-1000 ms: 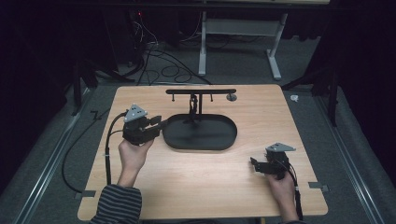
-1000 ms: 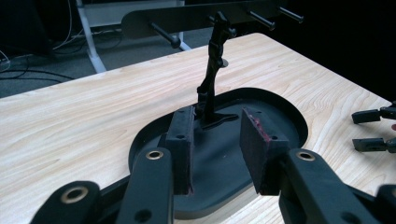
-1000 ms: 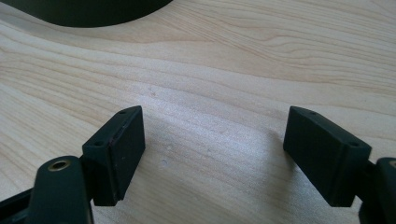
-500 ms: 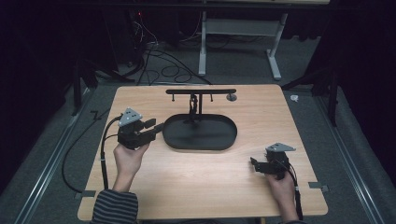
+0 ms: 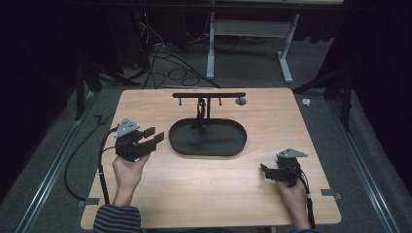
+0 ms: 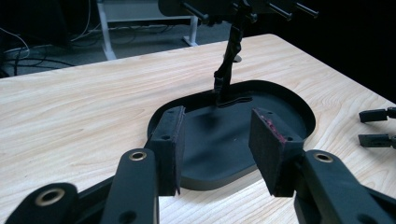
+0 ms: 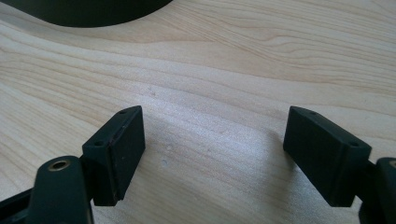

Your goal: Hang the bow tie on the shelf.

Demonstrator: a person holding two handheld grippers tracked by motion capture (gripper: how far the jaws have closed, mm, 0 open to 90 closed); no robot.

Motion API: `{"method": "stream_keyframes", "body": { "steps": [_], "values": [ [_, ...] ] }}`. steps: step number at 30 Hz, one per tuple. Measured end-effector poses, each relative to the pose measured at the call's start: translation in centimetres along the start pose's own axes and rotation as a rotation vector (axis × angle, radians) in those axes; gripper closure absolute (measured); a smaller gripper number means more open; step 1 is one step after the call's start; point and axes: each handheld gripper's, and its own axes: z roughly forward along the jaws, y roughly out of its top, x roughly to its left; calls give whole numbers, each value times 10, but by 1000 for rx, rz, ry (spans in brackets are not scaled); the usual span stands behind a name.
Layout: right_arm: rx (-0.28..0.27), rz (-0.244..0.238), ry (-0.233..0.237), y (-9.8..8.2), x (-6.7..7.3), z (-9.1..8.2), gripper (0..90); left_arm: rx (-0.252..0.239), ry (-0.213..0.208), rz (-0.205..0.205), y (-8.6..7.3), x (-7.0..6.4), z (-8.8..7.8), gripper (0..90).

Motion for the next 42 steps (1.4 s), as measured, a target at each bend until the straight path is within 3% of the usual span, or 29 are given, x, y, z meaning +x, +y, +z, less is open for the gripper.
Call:
{"method": "stream_keyframes", "body": {
  "steps": [9, 42],
  "values": [
    [0, 0, 0, 0, 0, 0, 218, -15, 5, -17, -9, 1, -6, 558],
    [0, 1, -1, 0, 0, 0, 218, 9, 37, -61, -37, 6, -17, 534]
  ]
}}
